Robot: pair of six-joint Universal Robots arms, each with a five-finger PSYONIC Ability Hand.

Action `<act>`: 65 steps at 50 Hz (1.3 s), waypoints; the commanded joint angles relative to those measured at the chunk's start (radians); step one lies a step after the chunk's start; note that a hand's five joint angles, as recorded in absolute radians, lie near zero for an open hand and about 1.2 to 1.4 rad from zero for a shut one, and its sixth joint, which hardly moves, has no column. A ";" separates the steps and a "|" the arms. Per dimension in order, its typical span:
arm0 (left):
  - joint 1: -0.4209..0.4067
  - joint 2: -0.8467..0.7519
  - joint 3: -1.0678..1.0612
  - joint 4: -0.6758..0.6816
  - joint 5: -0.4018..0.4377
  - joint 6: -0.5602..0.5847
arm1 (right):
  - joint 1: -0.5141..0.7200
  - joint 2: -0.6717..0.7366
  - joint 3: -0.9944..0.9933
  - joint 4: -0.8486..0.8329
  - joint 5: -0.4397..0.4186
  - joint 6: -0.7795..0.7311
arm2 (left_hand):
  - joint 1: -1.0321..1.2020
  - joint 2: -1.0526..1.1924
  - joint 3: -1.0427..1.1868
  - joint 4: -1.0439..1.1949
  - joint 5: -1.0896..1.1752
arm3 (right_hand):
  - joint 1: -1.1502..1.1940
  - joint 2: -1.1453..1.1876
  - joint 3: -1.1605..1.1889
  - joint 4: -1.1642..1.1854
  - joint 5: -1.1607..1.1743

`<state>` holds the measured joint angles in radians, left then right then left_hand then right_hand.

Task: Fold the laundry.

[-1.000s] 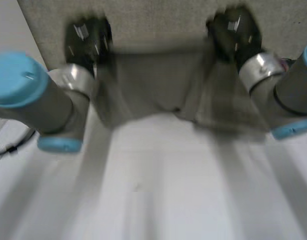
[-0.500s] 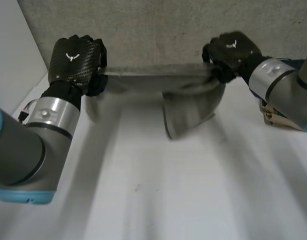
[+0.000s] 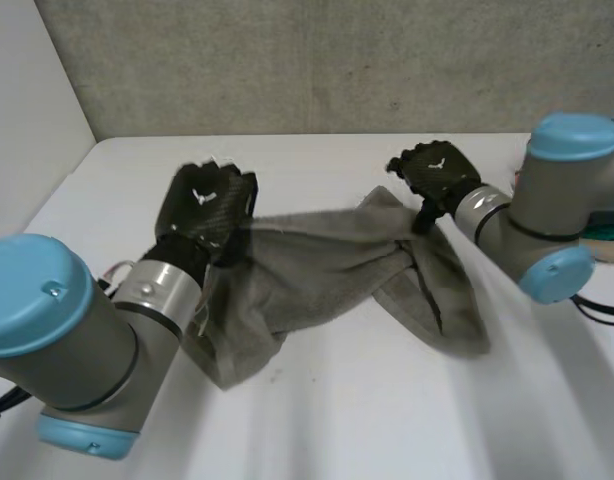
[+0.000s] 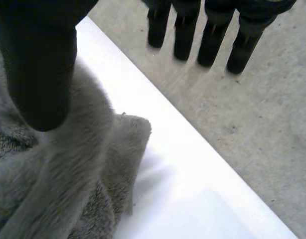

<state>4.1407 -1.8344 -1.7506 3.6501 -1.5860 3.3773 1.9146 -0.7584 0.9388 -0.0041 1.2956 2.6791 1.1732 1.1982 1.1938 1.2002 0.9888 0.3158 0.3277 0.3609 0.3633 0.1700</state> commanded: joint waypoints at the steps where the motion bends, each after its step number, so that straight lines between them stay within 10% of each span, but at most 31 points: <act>1: -0.008 0.015 -0.010 -0.016 -0.002 0.004 | 0.020 -0.065 0.066 0.025 0.151 0.069 | 0.223 0.198 0.202 0.196 0.233 | -0.141 -0.153 -0.186 -0.189 -0.170; 12: 0.001 0.104 -0.041 -0.033 0.000 -0.003 | -0.058 -0.370 0.383 0.202 0.234 0.437 | 0.223 0.198 0.202 0.196 0.233 | -0.141 -0.153 -0.186 -0.189 -0.170; 29: -0.002 0.221 -0.064 -0.033 -0.002 -0.010 | -0.112 -0.207 0.480 0.059 0.202 0.565 | 0.223 0.198 0.202 0.196 0.233 | -0.117 -0.129 -0.162 -0.164 -0.145; 33: 0.000 0.236 -0.064 -0.034 -0.003 -0.010 | -0.109 -0.127 0.414 0.067 0.185 0.613 | 0.223 0.198 0.202 0.196 0.233 | 0.103 0.091 0.058 0.056 0.074; 36: 0.003 0.239 -0.064 -0.036 -0.006 -0.009 | -0.108 -0.096 0.371 0.078 0.154 0.622 | 0.223 0.198 0.202 0.196 0.233 | 1.040 1.028 0.995 0.992 1.011; 38: 0.006 0.248 -0.064 -0.036 -0.006 -0.007 | -0.120 -0.101 0.367 0.081 0.139 0.620 | 0.223 0.198 0.202 0.196 0.233 | 1.080 1.069 1.035 1.033 1.052; 50: 0.222 0.414 0.002 -0.136 0.014 0.007 | -0.284 -0.632 0.379 0.093 0.105 0.207 | 0.223 0.198 0.202 0.196 0.233 | 1.080 1.069 1.035 1.033 1.052; 65: 0.348 0.359 0.160 -0.452 0.202 0.027 | -0.301 -0.688 0.127 0.521 0.024 -0.171 | 0.223 0.198 0.202 0.196 0.233 | 1.080 1.069 1.035 1.033 1.052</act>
<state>4.4696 -1.3845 -1.6151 3.2854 -1.4174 3.3845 1.6065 -1.4797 1.1173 0.3905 1.3471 2.5903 1.1732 1.1985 1.1945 1.2005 0.9888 1.1478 1.1786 1.1888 1.1981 1.0173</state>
